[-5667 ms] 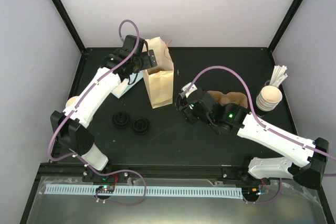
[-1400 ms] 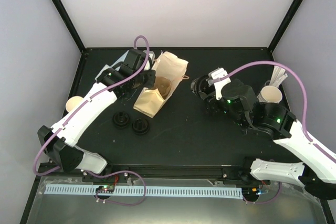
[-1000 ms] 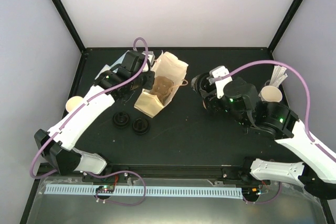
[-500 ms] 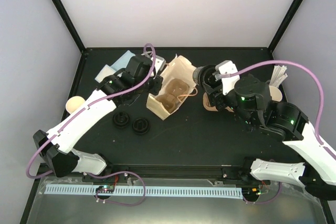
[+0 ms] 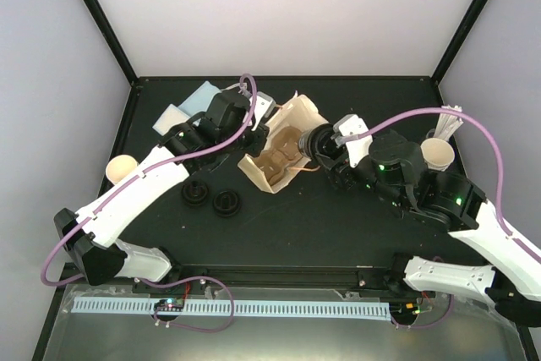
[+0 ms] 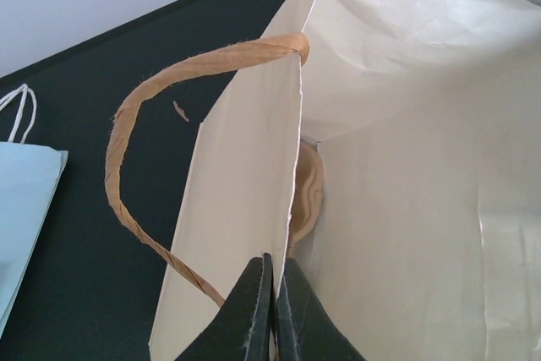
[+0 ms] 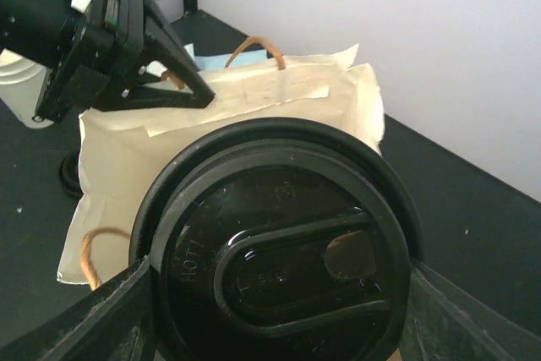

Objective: Pack the takeout coffee

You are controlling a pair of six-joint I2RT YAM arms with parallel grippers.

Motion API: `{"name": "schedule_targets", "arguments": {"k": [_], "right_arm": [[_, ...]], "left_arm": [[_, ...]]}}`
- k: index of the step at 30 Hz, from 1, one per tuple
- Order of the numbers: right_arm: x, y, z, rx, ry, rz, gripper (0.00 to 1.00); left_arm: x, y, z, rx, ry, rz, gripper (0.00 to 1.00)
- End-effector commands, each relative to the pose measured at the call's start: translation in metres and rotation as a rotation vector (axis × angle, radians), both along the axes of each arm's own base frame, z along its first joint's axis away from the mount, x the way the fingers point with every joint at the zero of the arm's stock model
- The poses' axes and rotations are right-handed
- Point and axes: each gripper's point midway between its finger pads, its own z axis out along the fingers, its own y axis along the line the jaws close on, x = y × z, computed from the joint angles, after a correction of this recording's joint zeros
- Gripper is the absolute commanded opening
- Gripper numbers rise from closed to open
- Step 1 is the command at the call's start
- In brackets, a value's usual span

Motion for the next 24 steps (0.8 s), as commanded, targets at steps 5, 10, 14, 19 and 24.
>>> {"name": "schedule_targets", "arguments": {"k": [5, 10, 14, 19, 24], "right_arm": [[-0.009, 0.013, -0.019, 0.009, 0.064, 0.076, 0.58], [-0.014, 0.015, -0.028, 0.007, 0.092, 0.098, 0.58], [-0.014, 0.011, -0.025, 0.025, 0.077, 0.087, 0.58], [-0.010, 0.003, -0.014, 0.029, 0.031, 0.052, 0.58], [-0.008, -0.003, 0.001, 0.026, -0.024, 0.041, 0.57]], "left_arm": [[-0.001, -0.011, 0.021, -0.026, -0.086, -0.044, 0.02], [0.000, -0.013, 0.021, -0.012, -0.105, -0.051, 0.01], [-0.001, -0.016, 0.021, 0.001, -0.118, -0.071, 0.02], [-0.007, -0.019, 0.023, 0.003, -0.129, -0.111, 0.02], [-0.011, -0.017, 0.020, 0.021, -0.129, -0.127, 0.02]]}}
